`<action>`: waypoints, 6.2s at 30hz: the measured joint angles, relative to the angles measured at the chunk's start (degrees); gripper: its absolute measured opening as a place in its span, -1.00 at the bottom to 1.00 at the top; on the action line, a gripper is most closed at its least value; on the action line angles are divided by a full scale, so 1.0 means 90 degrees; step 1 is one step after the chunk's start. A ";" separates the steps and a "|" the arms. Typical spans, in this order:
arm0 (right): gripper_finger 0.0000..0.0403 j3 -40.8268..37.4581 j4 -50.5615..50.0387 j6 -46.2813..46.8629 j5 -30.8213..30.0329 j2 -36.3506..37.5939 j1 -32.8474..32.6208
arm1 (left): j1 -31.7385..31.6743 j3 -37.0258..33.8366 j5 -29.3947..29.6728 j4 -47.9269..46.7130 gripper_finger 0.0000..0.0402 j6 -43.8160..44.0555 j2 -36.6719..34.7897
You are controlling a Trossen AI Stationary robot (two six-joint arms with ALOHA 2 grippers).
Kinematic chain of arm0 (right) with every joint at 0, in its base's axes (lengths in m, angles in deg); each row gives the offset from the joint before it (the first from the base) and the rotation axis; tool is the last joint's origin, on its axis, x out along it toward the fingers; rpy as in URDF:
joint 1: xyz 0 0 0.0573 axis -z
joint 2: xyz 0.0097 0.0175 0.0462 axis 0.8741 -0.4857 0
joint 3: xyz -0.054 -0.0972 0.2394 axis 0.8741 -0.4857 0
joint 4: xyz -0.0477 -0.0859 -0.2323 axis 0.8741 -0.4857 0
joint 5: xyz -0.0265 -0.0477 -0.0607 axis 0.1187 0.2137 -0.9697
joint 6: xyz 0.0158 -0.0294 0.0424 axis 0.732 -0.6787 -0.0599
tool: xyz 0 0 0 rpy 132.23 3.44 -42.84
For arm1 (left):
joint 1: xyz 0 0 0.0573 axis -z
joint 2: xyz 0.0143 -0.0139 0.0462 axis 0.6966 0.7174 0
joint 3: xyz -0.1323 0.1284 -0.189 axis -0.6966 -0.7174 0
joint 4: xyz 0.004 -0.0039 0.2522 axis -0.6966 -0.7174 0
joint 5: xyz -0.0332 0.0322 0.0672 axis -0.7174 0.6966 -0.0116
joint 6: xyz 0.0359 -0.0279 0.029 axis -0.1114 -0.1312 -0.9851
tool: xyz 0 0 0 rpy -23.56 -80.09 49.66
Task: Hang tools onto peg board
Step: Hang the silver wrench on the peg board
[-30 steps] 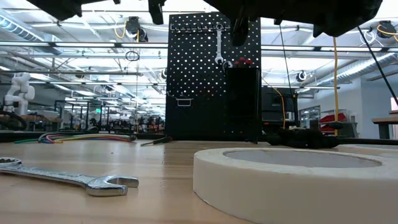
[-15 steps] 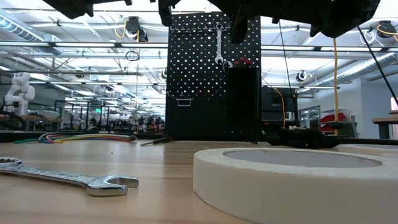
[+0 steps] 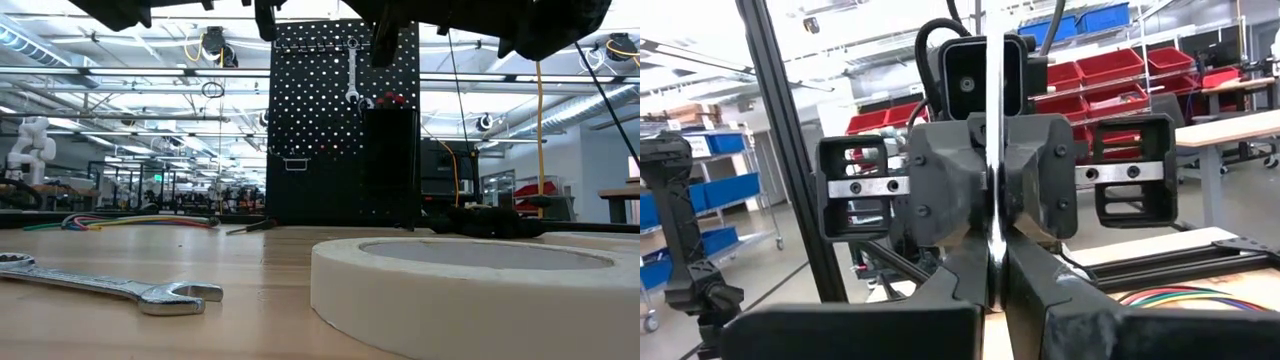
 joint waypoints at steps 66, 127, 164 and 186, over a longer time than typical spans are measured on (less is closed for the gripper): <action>-0.22 -0.0002 -0.4832 -0.2310 -0.2015 0.2825 0.1424 | -0.4832 0.2268 -0.4354 -0.3090 -0.99 0.0234 0.0884; -0.22 -0.0005 -0.4971 -0.2225 -0.2013 0.2822 0.1452 | -0.4594 0.2540 -0.2885 -0.3388 -0.99 0.1309 0.0886; -0.22 -0.0005 -0.5948 -0.1937 -0.0958 0.2822 0.1445 | -0.4580 0.2533 -0.2122 -0.6176 -0.29 -0.0819 0.0677; -0.22 -0.0002 -0.6066 -0.0964 0.0289 0.2544 0.1323 | -0.3397 0.2271 -0.2173 -1.0326 -0.29 -0.1780 -0.1909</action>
